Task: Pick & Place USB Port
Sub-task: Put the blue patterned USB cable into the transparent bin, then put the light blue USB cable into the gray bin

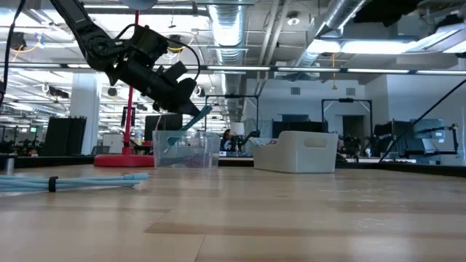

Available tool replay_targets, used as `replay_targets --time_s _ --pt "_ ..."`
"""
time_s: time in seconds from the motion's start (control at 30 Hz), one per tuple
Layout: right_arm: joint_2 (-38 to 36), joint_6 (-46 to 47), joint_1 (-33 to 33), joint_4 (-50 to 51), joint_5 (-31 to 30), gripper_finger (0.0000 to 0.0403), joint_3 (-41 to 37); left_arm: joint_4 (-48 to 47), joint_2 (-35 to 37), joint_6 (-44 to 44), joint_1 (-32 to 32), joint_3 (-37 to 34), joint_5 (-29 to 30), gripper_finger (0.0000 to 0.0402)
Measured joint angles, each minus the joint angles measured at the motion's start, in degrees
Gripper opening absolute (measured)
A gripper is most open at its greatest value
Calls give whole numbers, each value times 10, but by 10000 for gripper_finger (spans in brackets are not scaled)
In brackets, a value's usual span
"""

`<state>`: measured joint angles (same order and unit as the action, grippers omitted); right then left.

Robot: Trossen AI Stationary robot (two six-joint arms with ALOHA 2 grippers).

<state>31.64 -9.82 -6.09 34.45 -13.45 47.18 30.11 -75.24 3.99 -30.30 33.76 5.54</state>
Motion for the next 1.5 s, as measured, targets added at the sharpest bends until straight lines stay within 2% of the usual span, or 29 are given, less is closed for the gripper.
replay_targets --time_s 0.13,0.27,0.53,0.73,1.13,1.5 --pt "-27 15 0 24 0 111 -6 4 -17 0 0 0 0 5" --pt "-81 35 0 26 -1 111 -52 11 -31 0 0 0 0 5" --pt "-201 49 0 -31 -1 111 -150 15 -33 -4 -16 0 2 5" --pt "-267 55 0 -53 3 111 -168 15 -33 -4 -16 0 2 5" --pt "-287 58 0 -50 3 111 -168 15 -33 -4 -16 0 2 10" --pt "-287 58 0 -50 3 111 -168 17 -33 -4 -16 0 4 68"
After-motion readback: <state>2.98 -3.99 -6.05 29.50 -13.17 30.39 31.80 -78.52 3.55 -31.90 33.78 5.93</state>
